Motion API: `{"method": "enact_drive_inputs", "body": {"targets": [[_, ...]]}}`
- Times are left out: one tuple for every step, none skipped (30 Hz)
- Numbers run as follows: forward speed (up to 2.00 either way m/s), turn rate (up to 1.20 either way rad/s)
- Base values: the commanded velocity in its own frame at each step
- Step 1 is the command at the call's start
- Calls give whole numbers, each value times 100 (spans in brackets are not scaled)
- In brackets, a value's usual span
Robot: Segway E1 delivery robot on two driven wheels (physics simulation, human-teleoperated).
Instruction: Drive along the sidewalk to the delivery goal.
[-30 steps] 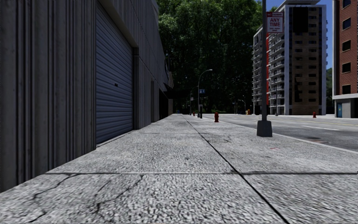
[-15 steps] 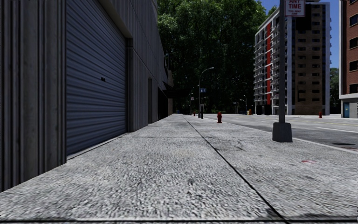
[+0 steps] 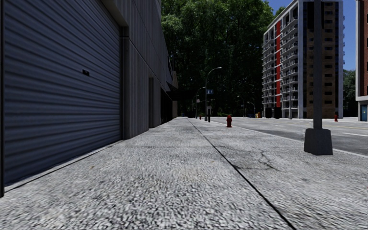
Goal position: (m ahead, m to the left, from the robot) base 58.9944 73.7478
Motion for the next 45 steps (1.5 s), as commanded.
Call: {"method": "enact_drive_inputs", "body": {"targets": [[200,0],[200,0],[200,0],[200,0],[200,0],[200,0],[200,0],[200,0],[200,0],[200,0],[200,0],[200,0],[200,0],[200,0],[200,0],[200,0],[200,0],[200,0],[200,0],[200,0],[200,0],[200,0],[200,0],[200,0],[200,0],[200,0],[200,0],[200,0],[200,0],[200,0],[200,0],[200,0],[200,0],[200,0],[200,0],[200,0],[200,0],[200,0],[200,0],[200,0],[200,0],[200,0],[200,0],[200,0],[200,0]]}}
